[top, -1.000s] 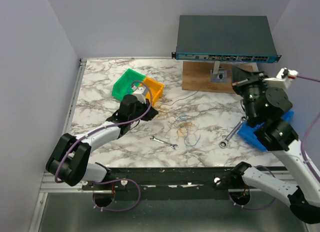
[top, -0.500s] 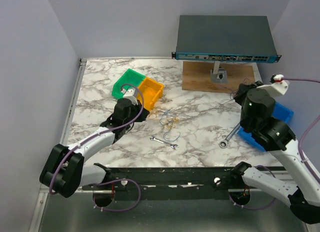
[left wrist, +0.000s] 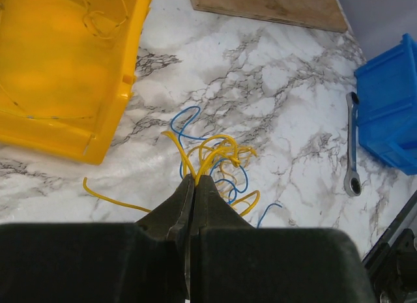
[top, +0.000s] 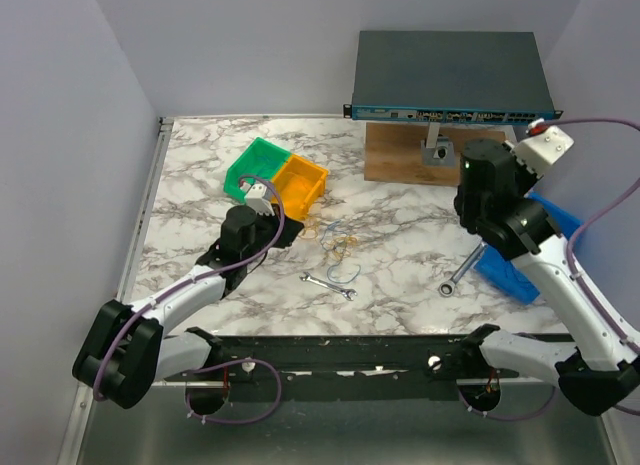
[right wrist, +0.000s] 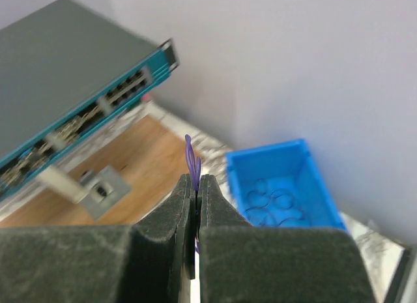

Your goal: Untangle the cables

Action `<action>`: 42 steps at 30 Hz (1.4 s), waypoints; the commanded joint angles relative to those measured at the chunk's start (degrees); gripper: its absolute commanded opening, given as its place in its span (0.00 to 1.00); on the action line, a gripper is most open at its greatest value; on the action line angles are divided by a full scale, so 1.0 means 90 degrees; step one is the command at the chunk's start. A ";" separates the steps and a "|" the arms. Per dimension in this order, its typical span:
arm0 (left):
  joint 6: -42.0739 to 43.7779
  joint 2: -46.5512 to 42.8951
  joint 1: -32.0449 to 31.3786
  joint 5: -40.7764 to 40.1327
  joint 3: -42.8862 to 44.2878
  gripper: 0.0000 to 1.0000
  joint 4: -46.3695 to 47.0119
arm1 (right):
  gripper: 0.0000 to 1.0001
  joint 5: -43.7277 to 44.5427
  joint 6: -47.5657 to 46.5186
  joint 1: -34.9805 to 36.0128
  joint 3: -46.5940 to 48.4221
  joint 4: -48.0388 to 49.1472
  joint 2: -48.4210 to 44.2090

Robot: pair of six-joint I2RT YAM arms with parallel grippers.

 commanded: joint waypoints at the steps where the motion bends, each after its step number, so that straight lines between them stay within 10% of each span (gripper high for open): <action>1: 0.0072 -0.0136 0.0017 0.0326 -0.0102 0.00 0.0470 | 0.01 0.0791 -0.0834 -0.1010 0.0600 0.0370 0.0447; 6: -0.0019 -0.0080 0.0018 0.0646 -0.0186 0.00 0.0853 | 0.01 -0.0168 -0.2405 -0.2783 -0.0138 0.2719 0.0656; 14: -0.0016 -0.0041 -0.0051 0.0750 -0.0225 0.00 0.1024 | 0.01 0.0298 -0.1626 -0.4009 -0.1037 0.2687 0.0938; 25: 0.0051 -0.0040 -0.0080 0.0813 -0.0279 0.00 0.1070 | 0.01 -0.2109 0.2838 -0.5310 -0.1602 -0.0404 0.1598; 27: 0.0062 -0.0035 -0.0089 0.0804 -0.0283 0.00 0.1069 | 0.19 -0.2300 0.3200 -0.5367 -0.1532 -0.0758 0.1877; 30: 0.0062 -0.0021 -0.0091 0.0822 -0.0273 0.00 0.1097 | 0.72 -0.2761 0.3380 -0.5379 -0.1559 -0.0917 0.2092; 42: 0.0111 -0.0128 -0.0104 0.0815 -0.0271 0.00 0.1059 | 0.79 -0.4427 0.2909 -0.5426 -0.1849 0.0076 0.2415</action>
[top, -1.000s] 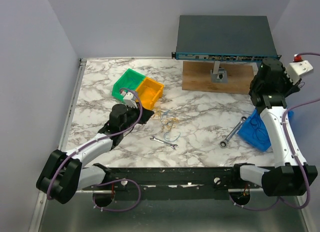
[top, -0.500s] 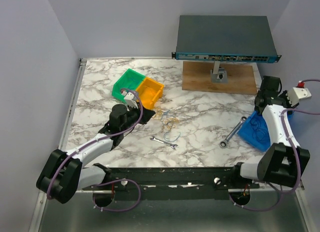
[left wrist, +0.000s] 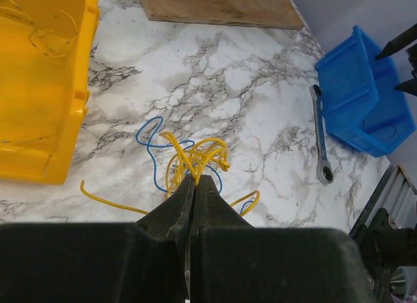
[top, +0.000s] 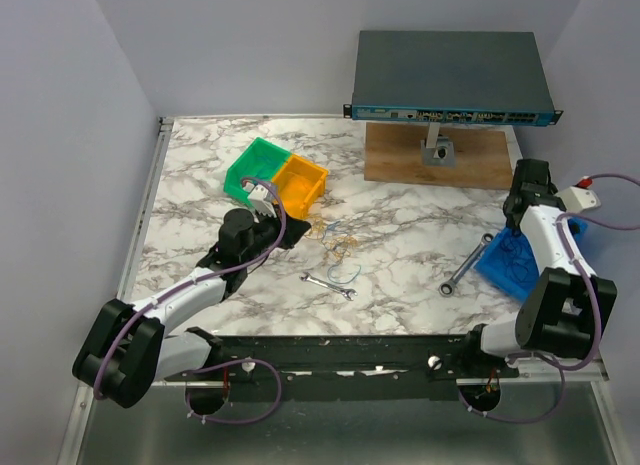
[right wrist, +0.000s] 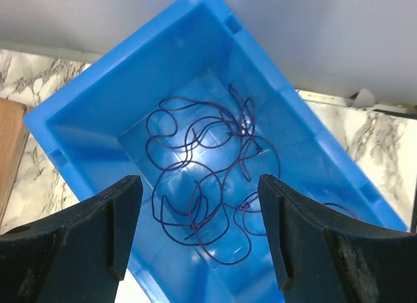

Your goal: Untangle the cables

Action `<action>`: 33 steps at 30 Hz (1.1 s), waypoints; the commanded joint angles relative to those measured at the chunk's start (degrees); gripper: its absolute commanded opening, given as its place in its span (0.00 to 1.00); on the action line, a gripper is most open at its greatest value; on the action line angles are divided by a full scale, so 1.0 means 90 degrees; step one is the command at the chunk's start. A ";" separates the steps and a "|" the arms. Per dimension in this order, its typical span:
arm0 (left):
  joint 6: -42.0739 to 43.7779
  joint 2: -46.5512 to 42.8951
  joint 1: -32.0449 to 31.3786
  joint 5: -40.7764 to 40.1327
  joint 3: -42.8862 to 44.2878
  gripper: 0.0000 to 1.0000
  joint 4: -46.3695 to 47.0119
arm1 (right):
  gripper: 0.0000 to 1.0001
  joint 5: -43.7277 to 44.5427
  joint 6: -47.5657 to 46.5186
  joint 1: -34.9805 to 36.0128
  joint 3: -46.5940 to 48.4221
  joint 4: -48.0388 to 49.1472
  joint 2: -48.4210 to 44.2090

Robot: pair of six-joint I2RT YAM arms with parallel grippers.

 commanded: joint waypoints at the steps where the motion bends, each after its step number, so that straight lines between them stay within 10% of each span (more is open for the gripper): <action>1: 0.0113 -0.0135 -0.0043 0.0136 -0.0082 0.00 0.0173 | 0.80 -0.0747 0.0186 -0.0084 0.0077 0.0284 0.0494; 23: 0.0172 -0.0141 -0.0088 0.0102 -0.0074 0.00 0.0175 | 0.91 -0.2639 -0.1443 -0.0107 0.0058 0.0577 -0.0260; 33: 0.0230 -0.0157 -0.0088 0.0043 -0.0071 0.00 0.0143 | 0.61 -0.2796 -0.2295 -0.0007 0.0008 0.0778 0.0100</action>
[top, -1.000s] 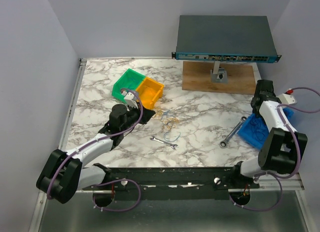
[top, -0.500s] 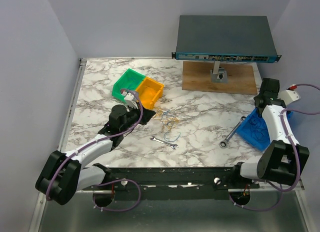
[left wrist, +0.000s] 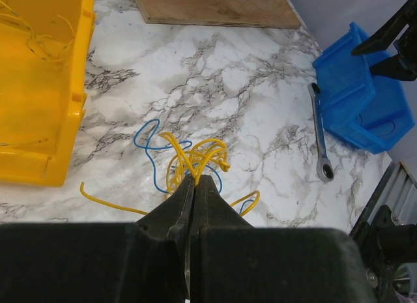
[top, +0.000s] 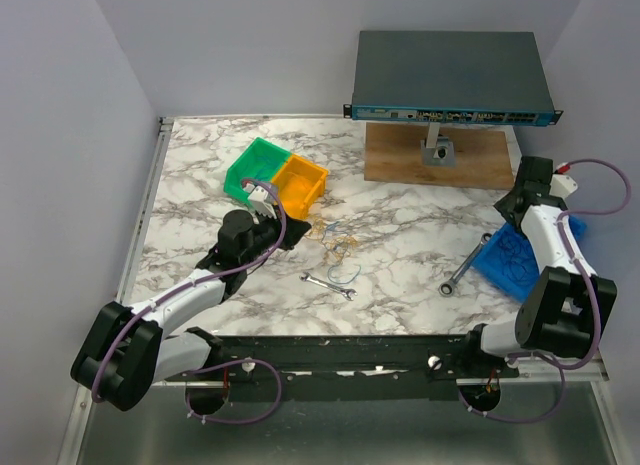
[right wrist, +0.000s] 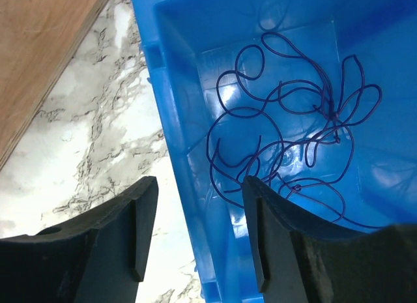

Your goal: Untangle the cables

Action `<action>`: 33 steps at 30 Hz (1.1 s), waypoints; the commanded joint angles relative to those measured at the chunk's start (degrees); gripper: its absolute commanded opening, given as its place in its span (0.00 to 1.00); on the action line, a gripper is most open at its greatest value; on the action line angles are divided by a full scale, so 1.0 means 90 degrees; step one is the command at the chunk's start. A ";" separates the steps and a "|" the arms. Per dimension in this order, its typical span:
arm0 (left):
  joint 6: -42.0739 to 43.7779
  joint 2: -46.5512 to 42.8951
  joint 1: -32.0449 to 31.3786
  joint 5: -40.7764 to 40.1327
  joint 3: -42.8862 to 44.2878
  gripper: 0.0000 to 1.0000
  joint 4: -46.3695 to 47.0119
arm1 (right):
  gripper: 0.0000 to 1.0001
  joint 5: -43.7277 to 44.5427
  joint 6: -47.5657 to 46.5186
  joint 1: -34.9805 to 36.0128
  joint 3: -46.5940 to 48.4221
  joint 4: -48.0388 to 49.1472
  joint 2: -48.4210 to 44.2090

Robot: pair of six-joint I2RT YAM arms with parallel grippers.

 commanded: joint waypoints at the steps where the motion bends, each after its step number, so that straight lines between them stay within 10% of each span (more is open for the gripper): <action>1: 0.0121 -0.0051 -0.0043 0.0033 -0.0016 0.00 0.0122 | 0.61 -0.0071 -0.0482 0.0092 0.0010 0.0089 0.0056; 9: 0.0131 -0.0055 -0.0045 0.0029 -0.0015 0.00 0.0100 | 0.33 -0.0219 -0.0842 0.0199 0.0093 -0.0097 0.0251; 12: 0.0141 -0.0087 -0.0042 0.0010 -0.0026 0.00 0.0097 | 0.01 -0.0609 -0.1277 0.0197 0.0194 -0.0100 0.0241; 23: 0.0180 -0.0174 -0.0046 -0.0020 -0.0054 0.00 0.0038 | 0.01 -0.2728 -0.3261 0.0272 0.0551 0.0120 0.0419; 33: 0.0312 0.0018 -0.0045 -0.0233 -0.0192 0.00 0.0127 | 0.01 -0.2393 -0.5777 0.0586 0.0479 0.1145 0.0256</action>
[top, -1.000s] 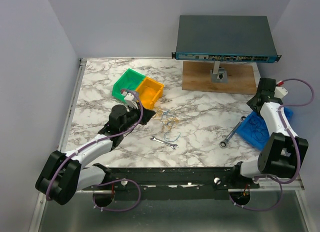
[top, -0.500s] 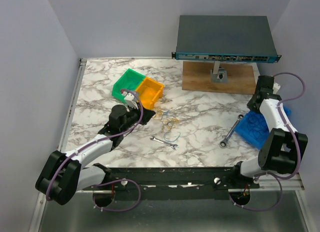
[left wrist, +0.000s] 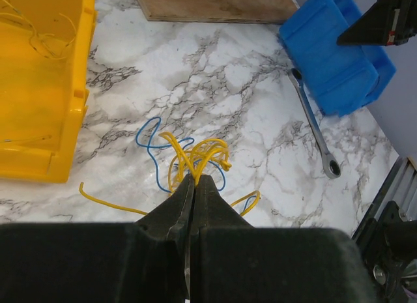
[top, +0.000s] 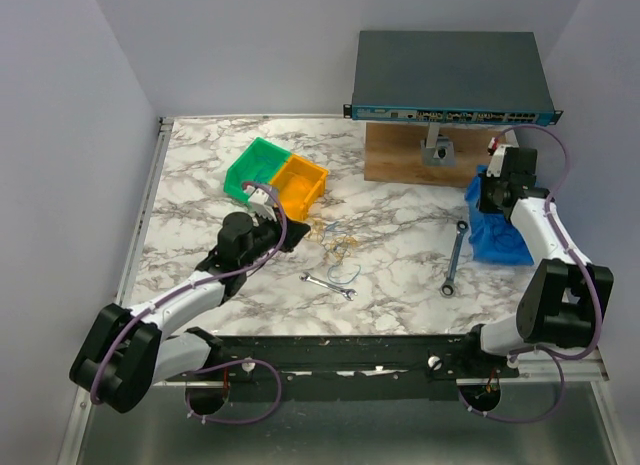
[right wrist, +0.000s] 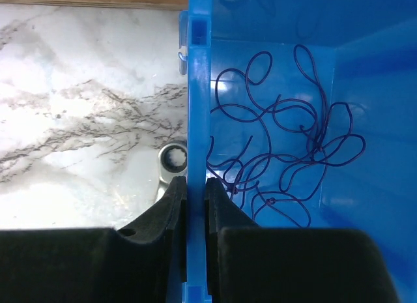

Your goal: Untangle the cables

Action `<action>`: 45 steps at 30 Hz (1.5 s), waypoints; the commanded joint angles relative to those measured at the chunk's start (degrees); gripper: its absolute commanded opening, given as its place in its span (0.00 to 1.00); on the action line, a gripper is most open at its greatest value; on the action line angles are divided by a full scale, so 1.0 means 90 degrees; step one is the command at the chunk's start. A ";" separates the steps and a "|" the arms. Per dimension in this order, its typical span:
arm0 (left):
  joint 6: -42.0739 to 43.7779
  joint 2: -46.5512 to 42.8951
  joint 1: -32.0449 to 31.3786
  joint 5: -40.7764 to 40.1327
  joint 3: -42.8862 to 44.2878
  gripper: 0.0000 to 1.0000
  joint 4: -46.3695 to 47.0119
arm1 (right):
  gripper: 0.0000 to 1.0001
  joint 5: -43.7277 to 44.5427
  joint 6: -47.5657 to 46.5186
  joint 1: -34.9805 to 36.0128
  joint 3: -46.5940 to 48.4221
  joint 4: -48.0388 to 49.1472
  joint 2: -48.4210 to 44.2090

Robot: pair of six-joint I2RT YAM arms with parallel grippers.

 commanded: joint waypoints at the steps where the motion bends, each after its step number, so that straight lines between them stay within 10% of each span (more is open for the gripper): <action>1: 0.0193 0.0169 -0.0012 -0.0235 -0.0077 0.00 0.0124 | 0.01 0.0500 -0.1383 -0.0036 0.0331 0.0578 0.0086; 6: 0.0181 0.0448 -0.0025 -0.0094 0.0141 0.00 0.0163 | 0.08 0.1119 -0.1577 -0.0083 0.0645 0.0586 0.0472; 10: 0.0224 0.0330 -0.0016 -0.0062 0.0088 0.00 0.0134 | 0.79 0.1706 -0.1433 -0.0080 0.0753 0.0551 0.0569; 13: 0.0267 0.0132 -0.0027 -0.0064 0.0020 0.00 0.0134 | 0.87 0.1284 -0.1340 -0.0085 0.0820 0.0413 0.0279; 32: 0.0416 -0.0780 -0.0067 -0.0509 -0.0081 0.00 -0.0470 | 0.90 -0.1141 0.2355 0.2976 0.0504 -0.0372 -0.0234; 37: 0.0396 -0.0688 -0.0067 -0.0473 0.0007 0.00 -0.0560 | 0.71 -0.2687 0.3479 0.3537 -0.1630 0.2689 -0.0667; 45: 0.0405 -0.0639 -0.0067 -0.0561 0.0018 0.00 -0.0628 | 0.74 -0.2277 0.3955 0.4668 -0.2163 0.5084 0.0183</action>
